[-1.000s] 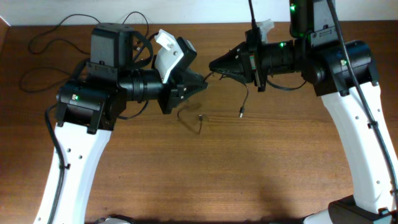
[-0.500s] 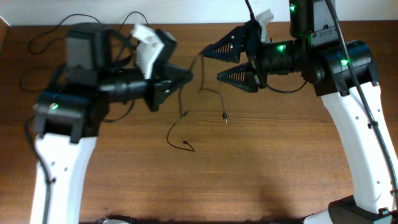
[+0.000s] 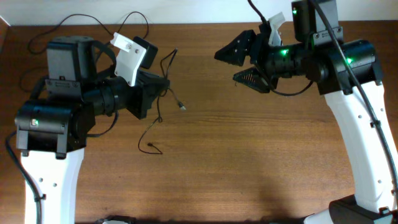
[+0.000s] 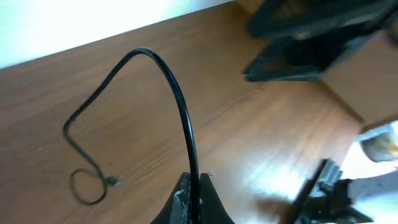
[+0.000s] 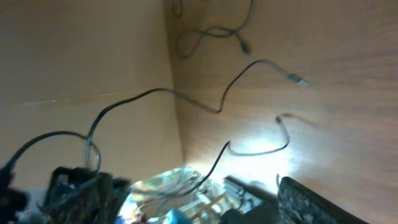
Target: Untangle cables
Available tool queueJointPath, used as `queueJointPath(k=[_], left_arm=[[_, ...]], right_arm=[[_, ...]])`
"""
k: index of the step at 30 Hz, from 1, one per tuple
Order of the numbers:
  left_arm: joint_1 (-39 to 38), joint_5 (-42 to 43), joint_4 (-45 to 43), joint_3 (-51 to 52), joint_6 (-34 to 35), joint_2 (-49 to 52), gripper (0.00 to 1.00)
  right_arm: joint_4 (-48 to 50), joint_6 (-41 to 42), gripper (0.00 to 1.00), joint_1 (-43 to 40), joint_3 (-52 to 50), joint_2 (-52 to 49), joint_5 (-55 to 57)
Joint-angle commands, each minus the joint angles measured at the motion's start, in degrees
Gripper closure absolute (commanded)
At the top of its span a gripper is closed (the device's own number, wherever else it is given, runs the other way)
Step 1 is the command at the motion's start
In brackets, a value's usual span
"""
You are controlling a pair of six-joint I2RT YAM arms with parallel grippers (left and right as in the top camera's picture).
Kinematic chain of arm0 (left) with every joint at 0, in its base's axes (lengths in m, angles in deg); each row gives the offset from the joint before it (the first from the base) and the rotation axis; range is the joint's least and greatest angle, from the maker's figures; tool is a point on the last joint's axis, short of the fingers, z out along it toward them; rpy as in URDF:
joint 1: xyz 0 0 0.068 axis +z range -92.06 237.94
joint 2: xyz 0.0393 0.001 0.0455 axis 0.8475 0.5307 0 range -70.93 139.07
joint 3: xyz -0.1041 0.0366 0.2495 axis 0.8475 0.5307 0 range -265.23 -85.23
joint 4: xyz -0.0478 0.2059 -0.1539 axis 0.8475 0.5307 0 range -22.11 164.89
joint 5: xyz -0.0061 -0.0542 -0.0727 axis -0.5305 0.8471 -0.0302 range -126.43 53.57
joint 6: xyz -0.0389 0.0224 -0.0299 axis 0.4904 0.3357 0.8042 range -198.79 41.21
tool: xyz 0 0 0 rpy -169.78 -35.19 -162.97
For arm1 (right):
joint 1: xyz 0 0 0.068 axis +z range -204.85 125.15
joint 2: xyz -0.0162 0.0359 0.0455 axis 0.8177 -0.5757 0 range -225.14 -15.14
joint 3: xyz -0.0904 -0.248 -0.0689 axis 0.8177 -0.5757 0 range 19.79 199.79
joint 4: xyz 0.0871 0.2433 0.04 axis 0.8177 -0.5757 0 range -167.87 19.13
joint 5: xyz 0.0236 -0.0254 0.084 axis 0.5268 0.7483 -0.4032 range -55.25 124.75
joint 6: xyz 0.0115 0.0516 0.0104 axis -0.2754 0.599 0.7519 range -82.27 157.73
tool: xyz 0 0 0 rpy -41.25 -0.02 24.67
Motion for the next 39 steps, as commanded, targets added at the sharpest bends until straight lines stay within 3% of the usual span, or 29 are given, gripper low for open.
queueJointPath(k=[1, 8, 15, 19, 21, 26, 39], left_arm=[[0.3, 10.8, -3.0, -0.7, 6.0, 0.0, 1.0], [0.3, 16.2, -10.1, -0.7, 21.1, 0.0, 1.0], [0.3, 21.4, -22.4, -0.7, 39.7, 0.0, 1.0], [0.3, 21.4, -25.5, -0.7, 48.3, 0.0, 1.0], [0.3, 21.5, -25.4, -0.7, 51.1, 0.0, 1.0], [0.3, 21.7, -25.5, -0.7, 56.1, 0.0, 1.0], [0.3, 22.5, -27.5, -0.7, 58.0, 0.0, 1.0]], right_arm=[[-0.7, -15.4, 0.13, 0.3, 0.4, 0.9, 8.5], [-4.1, -34.2, 0.11, 0.3, -0.3, 0.4, 8.6], [-3.5, -37.1, 0.12, 0.3, -1.0, 0.4, 5.5], [-3.0, -45.2, 0.12, 0.3, -1.0, 0.4, -1.5], [-2.9, -48.1, 0.05, 0.3, -1.0, 0.4, -4.4], [-0.6, -48.1, 0.03, 1.1, -1.0, 0.1, -4.9], [2.2, -48.1, 0.04, 7.0, -1.0, -5.0, -5.2]])
